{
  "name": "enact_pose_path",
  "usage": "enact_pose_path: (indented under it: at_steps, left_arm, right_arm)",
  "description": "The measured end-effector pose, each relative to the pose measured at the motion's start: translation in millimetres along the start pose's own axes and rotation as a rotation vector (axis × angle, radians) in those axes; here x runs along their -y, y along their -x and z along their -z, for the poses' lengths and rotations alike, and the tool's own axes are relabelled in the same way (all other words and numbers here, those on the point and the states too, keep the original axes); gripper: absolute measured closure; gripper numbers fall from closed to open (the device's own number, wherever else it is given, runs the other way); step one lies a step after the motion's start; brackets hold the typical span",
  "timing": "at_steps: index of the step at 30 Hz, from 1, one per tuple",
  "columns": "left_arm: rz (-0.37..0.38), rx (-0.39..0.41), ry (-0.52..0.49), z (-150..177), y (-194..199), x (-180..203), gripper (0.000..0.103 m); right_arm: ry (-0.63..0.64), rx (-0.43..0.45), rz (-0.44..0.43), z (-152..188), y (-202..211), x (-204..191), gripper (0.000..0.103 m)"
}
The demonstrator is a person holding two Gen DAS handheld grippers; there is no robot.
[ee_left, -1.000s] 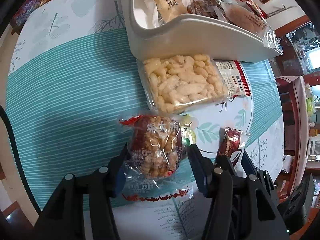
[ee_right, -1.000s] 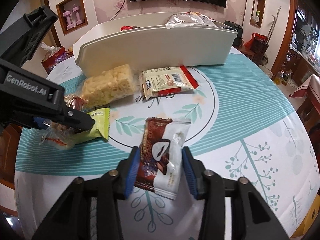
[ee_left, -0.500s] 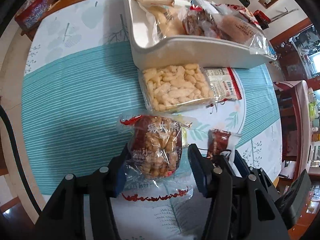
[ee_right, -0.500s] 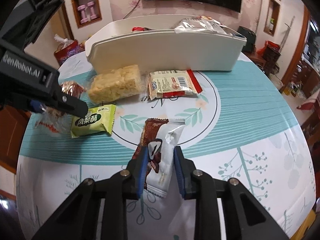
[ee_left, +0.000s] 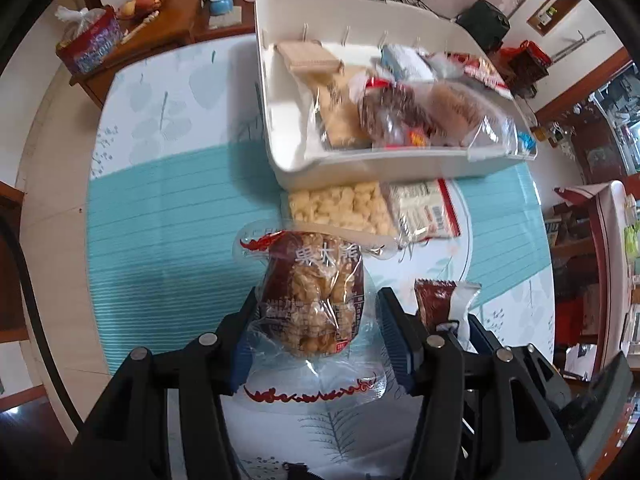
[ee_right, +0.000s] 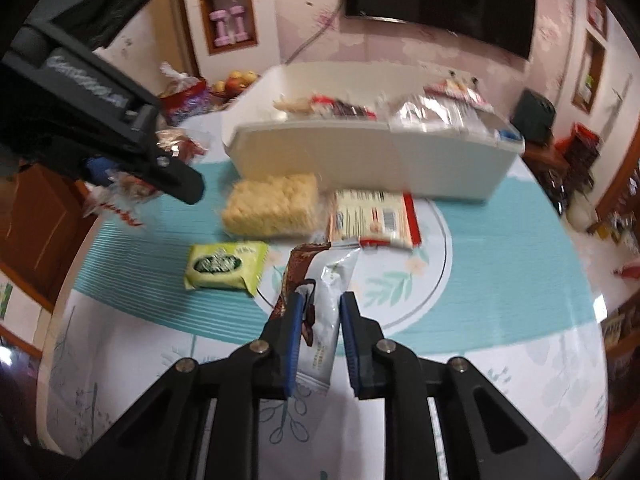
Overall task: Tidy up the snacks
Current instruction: 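Carry nut bag with left tool while right tool carries chocolate cake into bin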
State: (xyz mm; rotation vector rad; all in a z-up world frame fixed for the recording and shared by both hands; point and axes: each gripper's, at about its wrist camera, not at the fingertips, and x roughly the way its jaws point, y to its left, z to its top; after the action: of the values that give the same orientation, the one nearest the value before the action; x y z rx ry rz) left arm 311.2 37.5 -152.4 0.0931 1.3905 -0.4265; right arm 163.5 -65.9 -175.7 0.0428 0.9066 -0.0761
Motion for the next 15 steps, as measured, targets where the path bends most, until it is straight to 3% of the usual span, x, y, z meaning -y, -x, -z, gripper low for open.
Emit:
enact_pose_path:
  at_steps: [7, 15]
  left_arm:
    - [-0.012, 0.068, 0.040, -21, 32, 13, 0.048]
    - [-0.004, 0.200, 0.067, -60, 62, 30, 0.048]
  right_arm:
    - [0.089, 0.055, -0.058, -38, 28, 8, 0.084]
    - [0.149, 0.163, -0.094, -95, 45, 29, 0.084]
